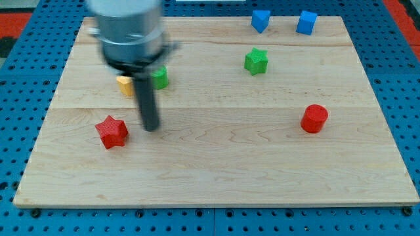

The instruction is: Push red circle from center right to bottom center

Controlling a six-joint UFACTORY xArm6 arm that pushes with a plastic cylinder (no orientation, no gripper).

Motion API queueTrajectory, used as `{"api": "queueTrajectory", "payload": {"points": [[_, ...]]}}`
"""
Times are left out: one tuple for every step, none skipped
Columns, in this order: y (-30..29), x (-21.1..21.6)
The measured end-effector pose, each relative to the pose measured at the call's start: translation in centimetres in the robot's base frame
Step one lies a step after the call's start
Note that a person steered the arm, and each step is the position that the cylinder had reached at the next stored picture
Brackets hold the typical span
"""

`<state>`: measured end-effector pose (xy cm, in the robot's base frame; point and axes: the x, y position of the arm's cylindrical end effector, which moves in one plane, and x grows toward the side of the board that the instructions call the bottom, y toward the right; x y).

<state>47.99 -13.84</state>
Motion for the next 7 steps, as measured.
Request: {"api": "queueTrajectory", "payload": {"points": [[-6.5,0.5],[-6.4,3.2],[-2.6,4.2],[9.8,4.4],[23.3,4.5],[36.0,3.8],[39.3,2.2]]}}
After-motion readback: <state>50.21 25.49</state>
